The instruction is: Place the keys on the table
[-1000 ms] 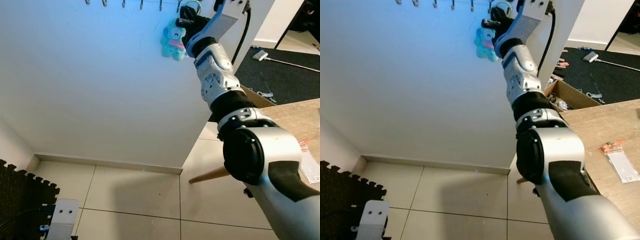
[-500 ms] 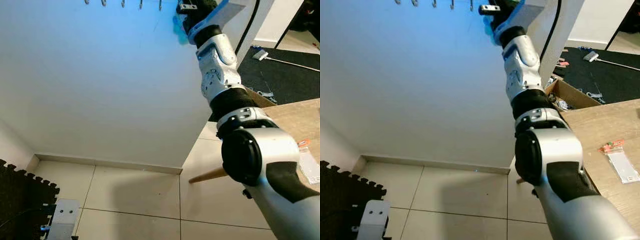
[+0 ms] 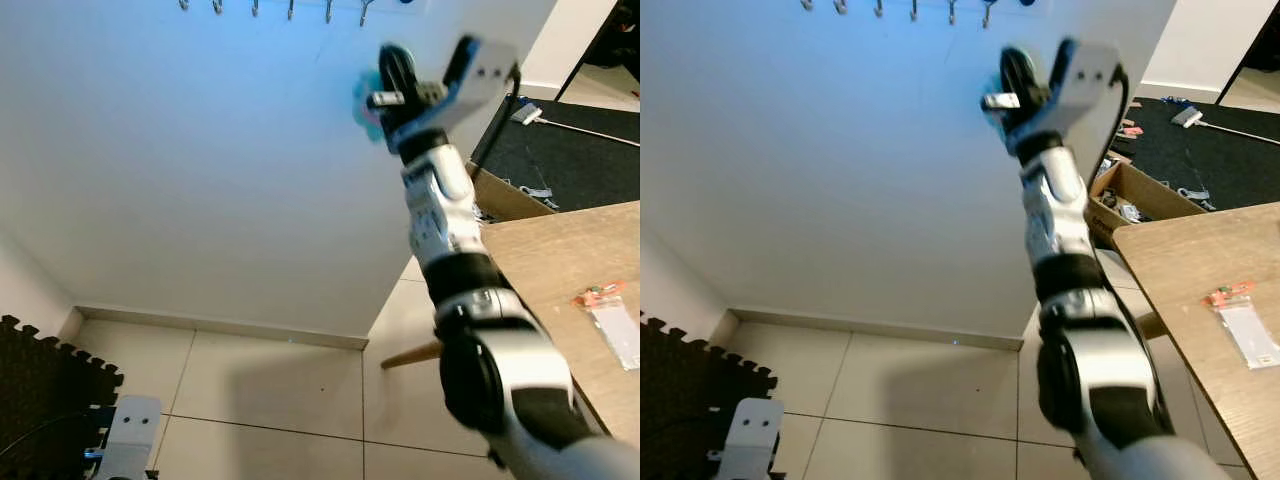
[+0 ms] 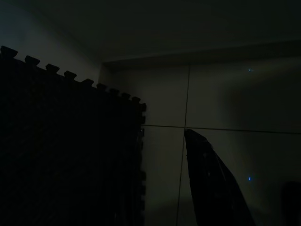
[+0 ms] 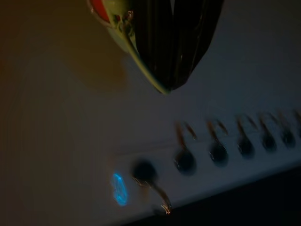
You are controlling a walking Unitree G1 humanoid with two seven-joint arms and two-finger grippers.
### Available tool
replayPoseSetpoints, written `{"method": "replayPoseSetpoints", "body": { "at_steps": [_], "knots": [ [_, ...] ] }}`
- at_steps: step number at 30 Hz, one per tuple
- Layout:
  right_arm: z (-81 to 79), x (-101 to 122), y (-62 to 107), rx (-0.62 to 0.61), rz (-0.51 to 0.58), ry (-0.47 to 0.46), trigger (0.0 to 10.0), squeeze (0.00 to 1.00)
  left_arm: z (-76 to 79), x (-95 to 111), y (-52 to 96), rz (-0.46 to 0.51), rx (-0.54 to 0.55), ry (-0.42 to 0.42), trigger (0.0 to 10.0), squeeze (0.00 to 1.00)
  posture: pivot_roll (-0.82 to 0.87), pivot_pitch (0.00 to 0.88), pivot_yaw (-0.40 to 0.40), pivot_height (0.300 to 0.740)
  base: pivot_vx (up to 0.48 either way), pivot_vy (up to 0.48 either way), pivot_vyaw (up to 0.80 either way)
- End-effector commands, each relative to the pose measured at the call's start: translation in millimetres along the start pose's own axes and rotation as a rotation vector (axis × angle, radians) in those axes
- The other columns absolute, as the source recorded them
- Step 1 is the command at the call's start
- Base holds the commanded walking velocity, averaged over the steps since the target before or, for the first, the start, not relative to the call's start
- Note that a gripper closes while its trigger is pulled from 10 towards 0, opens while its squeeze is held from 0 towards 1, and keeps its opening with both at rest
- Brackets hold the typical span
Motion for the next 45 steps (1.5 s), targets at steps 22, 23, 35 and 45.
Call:
{"method": "replayPoseSetpoints", "body": {
  "at_steps": [22, 23, 35, 45],
  "knots": [
    [282.1, 80.6, 219.7, -0.993, -0.326, 0.742, 10.0, 0.00, 18.1, -11.8, -9.2, -0.032, -0.097, -0.058, 10.0, 0.00, 0.10, 0.252, 0.034, 0.740, 0.000, 0.000, 0.00],
    [288.9, 84.9, 231.0, -1.034, -0.341, 0.761, 10.0, 0.00, 18.2, -12.4, -9.2, -0.033, -0.099, -0.059, 10.0, 0.00, 0.10, 0.252, 0.034, 0.740, 0.000, 0.000, 0.00],
    [317.4, 78.0, 305.9, -1.242, -0.496, 0.788, 10.0, 0.04, 15.2, -16.2, -9.3, -0.036, -0.104, -0.070, 10.0, 0.00, 0.11, 0.255, 0.037, 0.740, 0.000, 0.000, 0.00],
    [307.3, 56.0, 287.8, -1.177, -0.457, 0.679, 10.0, 1.00, 12.8, -16.8, -9.2, -0.034, -0.095, -0.071, 10.0, 0.00, 0.12, 0.246, 0.034, 0.740, 0.000, 0.000, 0.00]
  ]
}}
Point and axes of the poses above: a point about 5 cm out from each wrist's last joint towards the gripper, its own y axis pointing back from the gripper into the wrist, its own x axis along the axis of the wrist's last joint, z = x × y, the point moved 6 cm from there along -y, pointing out of the wrist towards the gripper, and after that the axes turned 1 degree about -y, right-handed, at the moved point
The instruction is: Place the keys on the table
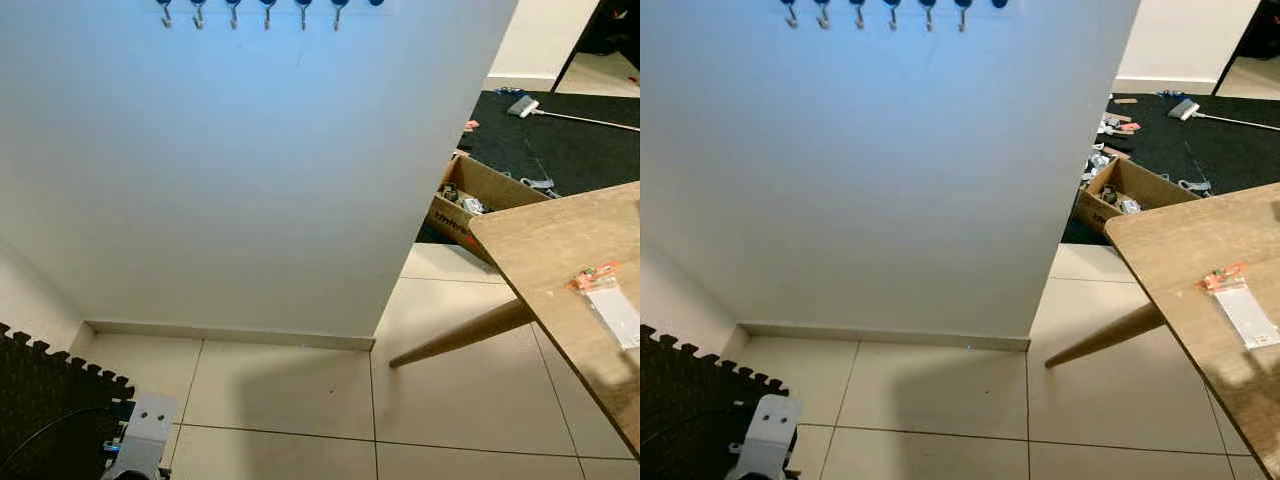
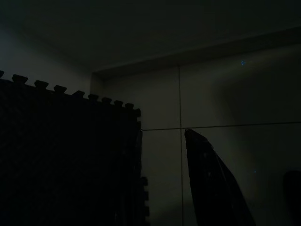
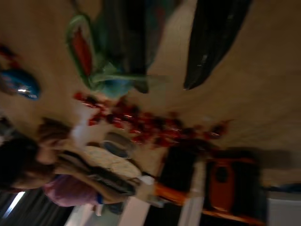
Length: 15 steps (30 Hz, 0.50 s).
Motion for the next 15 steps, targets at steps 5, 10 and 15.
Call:
{"method": "replayPoseSetpoints", "body": {
  "at_steps": [5, 10, 15],
  "knots": [
    [-36.9, 36.4, 4.1, 0.170, 0.136, -0.126, 10.0, 1.00, -5.1, -15.5, 3.8, -0.037, -0.006, -0.043, 10.0, 0.00, 0.12, 0.237, 0.035, 0.740, 0.000, 0.000, 0.00],
    [-80.3, 68.2, 17.8, 0.432, 0.215, -0.122, 10.0, 0.00, -3.5, -13.5, 2.0, -0.032, -0.008, -0.043, 10.0, 0.00, 0.11, 0.232, 0.034, 0.740, 0.000, 0.000, 0.00],
    [-132.0, 52.3, 61.0, 0.862, 0.225, 0.207, 10.0, 0.00, -0.6, -10.8, -1.6, -0.027, -0.013, -0.040, 10.0, 0.00, 0.10, 0.228, 0.033, 0.740, 0.000, 0.000, 0.00]
  ]
}}
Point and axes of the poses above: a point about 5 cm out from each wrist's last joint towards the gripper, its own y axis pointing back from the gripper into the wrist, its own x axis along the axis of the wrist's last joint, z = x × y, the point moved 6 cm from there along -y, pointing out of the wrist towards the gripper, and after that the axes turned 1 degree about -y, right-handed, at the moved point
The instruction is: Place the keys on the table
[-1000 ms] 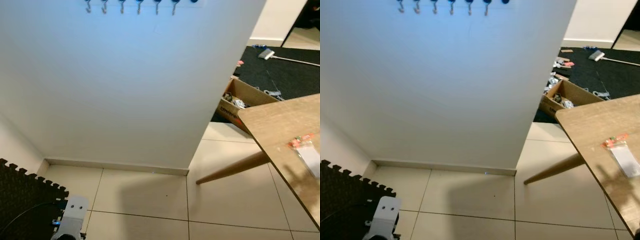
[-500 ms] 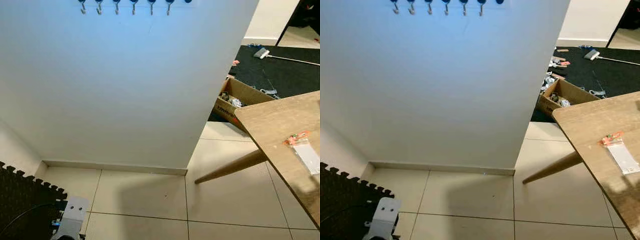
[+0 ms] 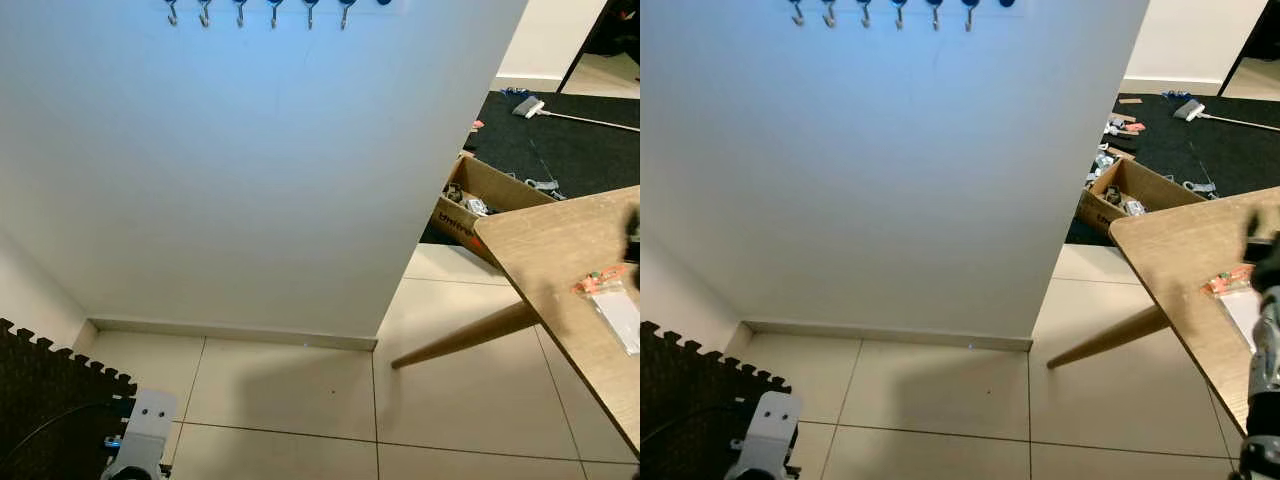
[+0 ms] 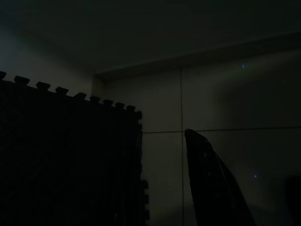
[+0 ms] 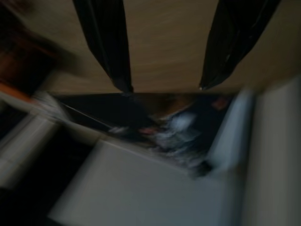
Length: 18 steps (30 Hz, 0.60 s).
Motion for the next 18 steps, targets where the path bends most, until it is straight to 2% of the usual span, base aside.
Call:
{"method": "replayPoseSetpoints", "body": {
  "at_steps": [1, 5, 6, 7, 9, 10, 11, 12, 15, 16, 17, 18],
  "knots": [
    [-5.1, -9.3, 4.5, 0.045, -0.036, 0.040, 10.0, 0.00, -1.1, -17.0, 5.6, -0.046, -0.012, -0.039, 10.0, 0.00, 0.10, 0.228, 0.033, 0.740, 0.000, 0.000, 0.00],
    [-20.9, -2.1, 7.8, 0.107, 0.013, -0.170, 10.0, 0.00, 1.4, -15.1, 2.6, -0.042, -0.014, -0.035, 10.0, 0.00, 0.09, 0.226, 0.030, 0.740, 0.000, 0.000, 0.00],
    [-30.5, -0.3, 9.1, 0.119, 0.031, -0.230, 10.0, 0.00, 2.3, -14.7, 1.8, -0.042, -0.015, -0.034, 10.0, 0.00, 0.08, 0.222, 0.027, 0.740, 0.000, 0.000, 0.00],
    [-30.5, -0.3, 9.1, 0.119, 0.031, -0.230, 10.0, 0.00, 2.3, -14.7, 1.8, -0.042, -0.015, -0.034, 10.0, 0.00, 0.08, 0.222, 0.027, 0.740, 0.000, 0.000, 0.00],
    [-65.2, -1.4, 16.3, 0.179, 0.044, -0.330, 10.0, 0.00, 3.6, -14.1, 0.1, -0.041, -0.016, -0.032, 10.0, 0.00, 0.08, 0.212, 0.022, 0.740, 0.000, 0.000, 0.00],
    [-65.2, -1.4, 16.3, 0.179, 0.044, -0.330, 10.0, 0.00, 3.6, -14.1, 0.1, -0.041, -0.016, -0.032, 10.0, 0.00, 0.08, 0.212, 0.022, 0.740, 0.000, 0.000, 0.00],
    [-80.9, -1.3, 20.7, 0.207, 0.048, -0.360, 10.0, 0.00, 4.0, -13.7, -0.6, -0.040, -0.014, -0.029, 10.0, 0.00, 0.08, 0.209, 0.022, 0.740, 0.000, 0.000, 0.00],
    [-80.9, -1.3, 20.7, 0.207, 0.048, -0.360, 10.0, 0.00, 4.0, -13.7, -0.6, -0.040, -0.014, -0.029, 10.0, 0.00, 0.08, 0.209, 0.022, 0.740, 0.000, 0.000, 0.00],
    [-144.2, 7.3, 40.2, 0.371, 0.071, -0.401, 10.0, 0.00, 4.3, -12.5, -3.6, -0.038, -0.006, -0.020, 10.0, 0.00, 0.08, 0.196, 0.016, 0.740, 0.000, 0.000, 0.00],
    [-144.2, 7.3, 40.2, 0.371, 0.071, -0.401, 10.0, 0.00, 4.3, -12.5, -3.6, -0.038, -0.006, -0.020, 10.0, 0.00, 0.08, 0.196, 0.016, 0.740, 0.000, 0.000, 0.00],
    [-179.0, 3.6, 52.4, 0.464, 0.041, -0.433, 10.0, 0.00, 4.9, -11.9, -5.4, -0.039, -0.002, -0.012, 10.0, 0.00, 0.07, 0.190, 0.012, 0.740, 0.000, 0.000, 0.00],
    [-189.6, 0.3, 57.3, 0.497, 0.025, -0.433, 10.0, 0.00, 5.0, -11.8, -5.8, -0.040, 0.000, -0.009, 10.0, 0.00, 0.07, 0.190, 0.012, 0.740, 0.000, 0.000, 0.00]
  ]
}}
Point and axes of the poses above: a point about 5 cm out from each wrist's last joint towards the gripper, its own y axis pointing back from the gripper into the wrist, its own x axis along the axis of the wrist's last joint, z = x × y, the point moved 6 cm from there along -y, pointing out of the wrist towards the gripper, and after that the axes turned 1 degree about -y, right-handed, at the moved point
